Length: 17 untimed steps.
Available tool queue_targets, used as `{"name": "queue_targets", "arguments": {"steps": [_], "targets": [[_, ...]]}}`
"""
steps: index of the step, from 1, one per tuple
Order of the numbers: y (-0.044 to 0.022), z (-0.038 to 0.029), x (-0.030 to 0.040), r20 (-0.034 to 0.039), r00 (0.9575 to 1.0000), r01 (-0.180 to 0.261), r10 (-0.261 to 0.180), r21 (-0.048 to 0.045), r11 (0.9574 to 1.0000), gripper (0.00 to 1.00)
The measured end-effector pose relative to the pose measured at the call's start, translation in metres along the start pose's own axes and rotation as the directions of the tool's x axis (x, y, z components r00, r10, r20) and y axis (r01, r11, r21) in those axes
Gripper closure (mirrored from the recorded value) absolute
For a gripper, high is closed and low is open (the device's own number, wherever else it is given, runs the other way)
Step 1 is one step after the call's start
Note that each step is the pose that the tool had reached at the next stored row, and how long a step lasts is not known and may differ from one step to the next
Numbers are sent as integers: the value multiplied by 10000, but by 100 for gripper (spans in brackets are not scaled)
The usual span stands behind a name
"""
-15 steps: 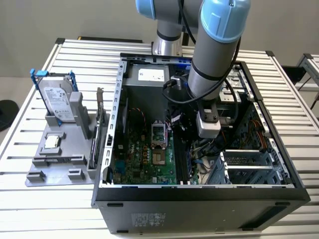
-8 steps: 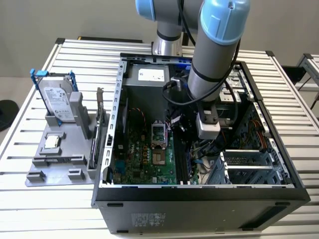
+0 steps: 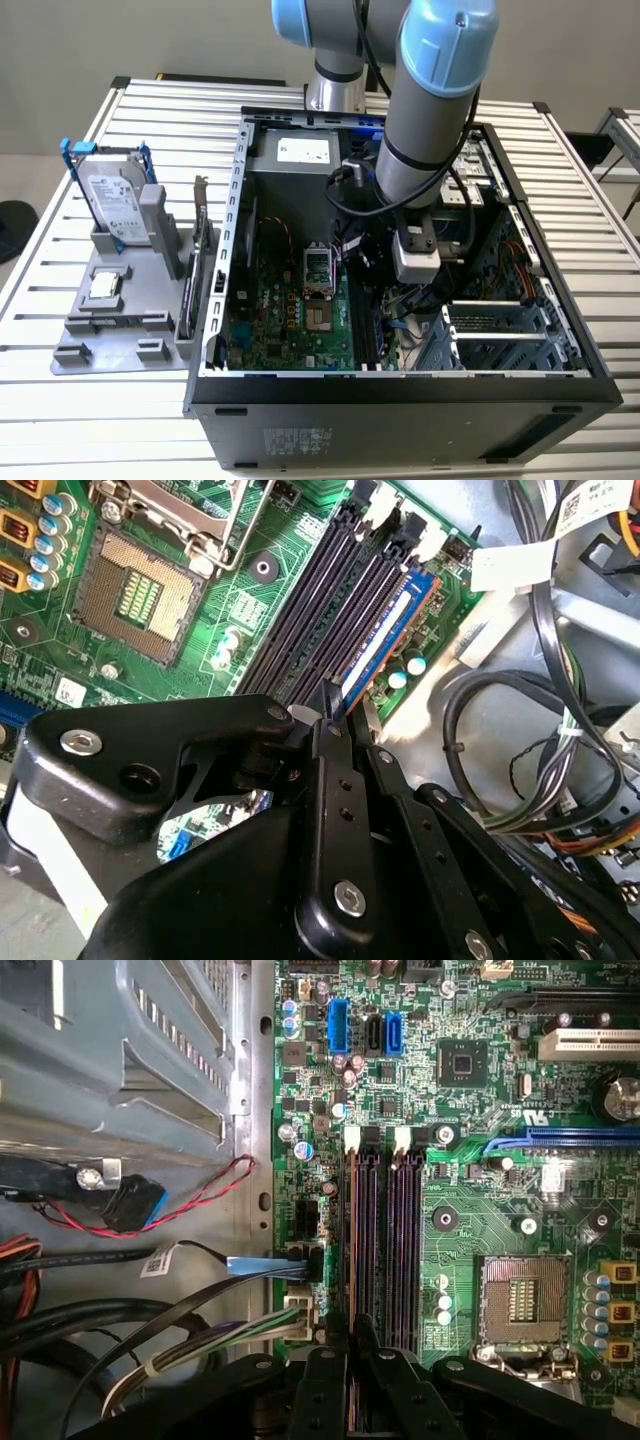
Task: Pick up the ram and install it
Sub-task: 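Insert the ram into the slot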
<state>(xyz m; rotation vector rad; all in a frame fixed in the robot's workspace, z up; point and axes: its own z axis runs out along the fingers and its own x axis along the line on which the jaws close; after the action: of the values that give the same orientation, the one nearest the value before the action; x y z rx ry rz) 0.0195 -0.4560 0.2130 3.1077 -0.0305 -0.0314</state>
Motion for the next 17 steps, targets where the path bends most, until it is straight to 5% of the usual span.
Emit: {"name": "queue_targets", "arguments": {"steps": [17], "targets": [[0, 5, 0, 1, 10000, 0, 0, 1, 10000, 100]]}}
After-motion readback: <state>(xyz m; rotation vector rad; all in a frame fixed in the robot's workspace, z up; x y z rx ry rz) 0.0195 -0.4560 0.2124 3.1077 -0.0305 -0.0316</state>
